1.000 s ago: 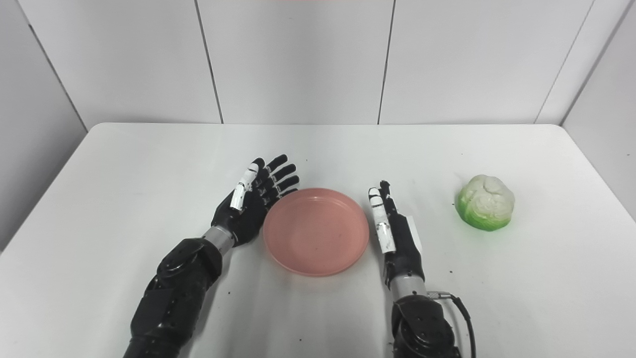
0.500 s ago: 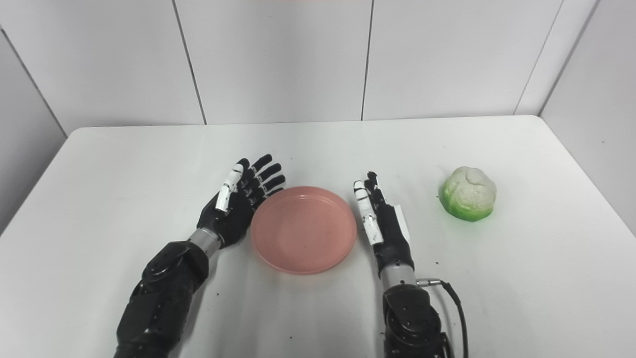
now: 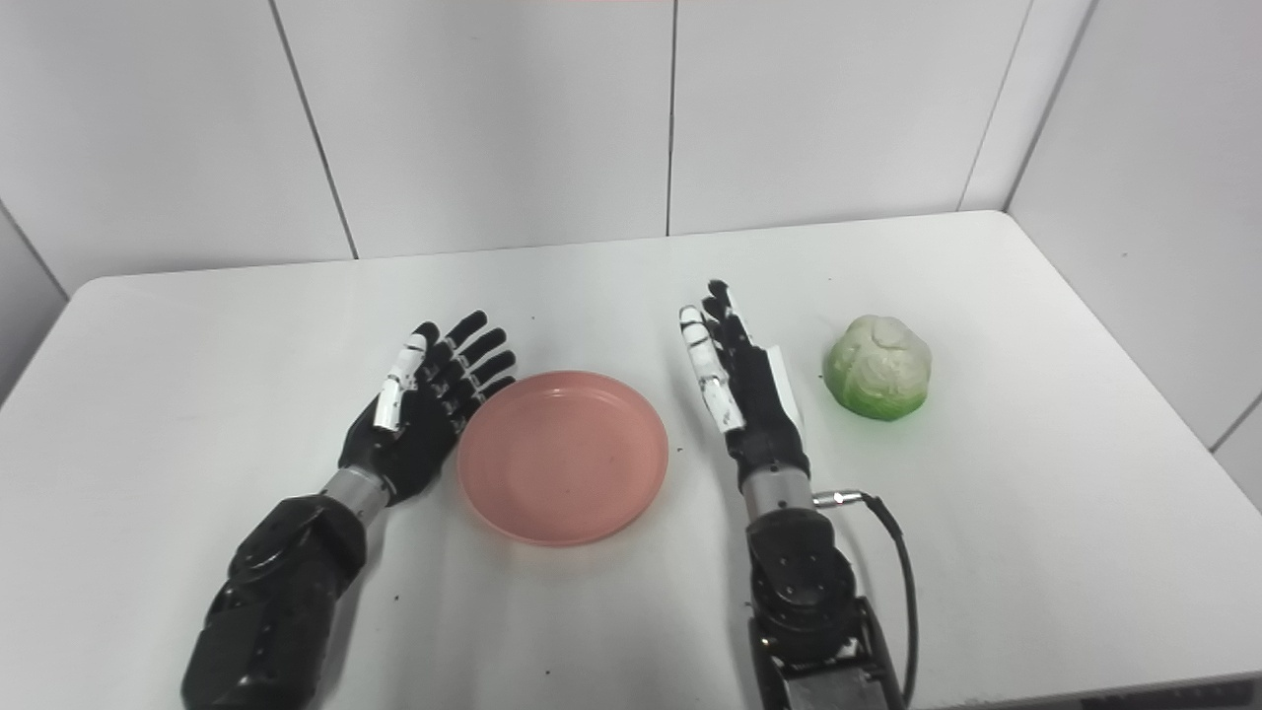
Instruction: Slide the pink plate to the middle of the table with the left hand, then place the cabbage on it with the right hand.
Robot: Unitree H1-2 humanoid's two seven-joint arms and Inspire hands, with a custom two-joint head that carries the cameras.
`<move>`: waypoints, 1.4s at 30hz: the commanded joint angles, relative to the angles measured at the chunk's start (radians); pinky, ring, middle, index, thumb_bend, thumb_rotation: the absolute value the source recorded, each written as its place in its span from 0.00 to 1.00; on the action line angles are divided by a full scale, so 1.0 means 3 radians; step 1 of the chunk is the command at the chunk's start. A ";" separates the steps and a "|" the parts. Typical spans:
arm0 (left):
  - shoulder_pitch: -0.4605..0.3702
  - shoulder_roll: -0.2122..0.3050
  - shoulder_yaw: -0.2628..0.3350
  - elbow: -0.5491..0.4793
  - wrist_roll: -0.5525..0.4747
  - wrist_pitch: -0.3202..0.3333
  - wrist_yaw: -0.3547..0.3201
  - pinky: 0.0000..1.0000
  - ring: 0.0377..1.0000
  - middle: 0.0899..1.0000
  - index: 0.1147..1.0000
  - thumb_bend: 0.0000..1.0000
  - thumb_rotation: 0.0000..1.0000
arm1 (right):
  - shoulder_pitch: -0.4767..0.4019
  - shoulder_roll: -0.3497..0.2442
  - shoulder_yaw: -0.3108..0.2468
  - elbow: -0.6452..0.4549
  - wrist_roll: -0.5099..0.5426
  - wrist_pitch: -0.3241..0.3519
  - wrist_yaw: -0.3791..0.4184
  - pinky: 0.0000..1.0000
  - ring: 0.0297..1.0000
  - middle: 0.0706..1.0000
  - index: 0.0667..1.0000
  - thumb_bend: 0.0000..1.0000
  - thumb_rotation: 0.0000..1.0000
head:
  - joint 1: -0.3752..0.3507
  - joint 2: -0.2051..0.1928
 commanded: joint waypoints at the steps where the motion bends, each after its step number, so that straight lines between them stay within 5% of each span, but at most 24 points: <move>1: 0.0048 0.0076 0.0032 0.0138 0.0026 0.0068 0.0018 0.90 0.91 0.92 0.91 0.40 1.00 | -0.0189 -0.0060 0.0008 -0.0117 -0.0123 -0.0297 -0.0086 0.84 0.88 0.88 0.87 0.40 1.00 | -0.0021 -0.0012; 11: 0.0005 0.0193 0.0103 0.0374 0.0025 -0.0082 -0.0215 0.92 0.92 0.92 0.92 0.40 1.00 | -0.0462 -0.0294 -0.0012 -0.0158 -0.0625 -0.0439 -0.0260 0.76 0.82 0.84 0.86 0.52 0.98 | -0.0295 -0.0060; 15: -0.0023 0.0257 0.0158 0.0515 -0.0040 -0.0139 -0.0323 0.93 0.92 0.93 0.92 0.40 1.00 | -0.0545 -0.0423 -0.0048 -0.0233 -0.0952 -0.0279 -0.0314 0.80 0.86 0.87 0.87 0.58 0.97 | -0.0376 -0.0085; 28: -0.0120 0.0372 0.0241 0.0857 -0.0083 -0.0326 -0.0553 0.93 0.93 0.94 0.94 0.41 1.00 | -0.0562 -0.0795 -0.0295 -0.0269 -0.1277 -0.0113 -0.0234 0.79 0.86 0.89 0.90 0.77 0.76 | -0.0538 -0.0115; 35: -0.0172 0.0396 0.0262 0.1005 -0.0073 -0.0423 -0.0599 0.92 0.92 0.93 0.93 0.42 1.00 | -0.0483 -0.0986 -0.0405 -0.0215 -0.1319 -0.0069 -0.0181 0.75 0.86 0.92 0.95 0.97 0.59 | -0.0573 -0.0126; 40: -0.0188 0.0397 0.0295 0.1035 -0.0097 -0.0385 -0.0611 0.91 0.92 0.93 0.92 0.41 1.00 | -0.0399 -0.1114 -0.0501 -0.0212 -0.1272 0.0021 -0.0033 0.77 0.91 0.96 0.98 1.00 0.53 | -0.0597 -0.0112; 42: -0.0191 0.0404 0.0297 0.1046 -0.0094 -0.0392 -0.0625 0.92 0.92 0.93 0.93 0.41 1.00 | -0.0361 -0.1153 -0.0517 -0.0206 -0.1296 0.0084 0.0021 0.71 0.89 0.97 1.00 1.00 0.51 | -0.0611 -0.0103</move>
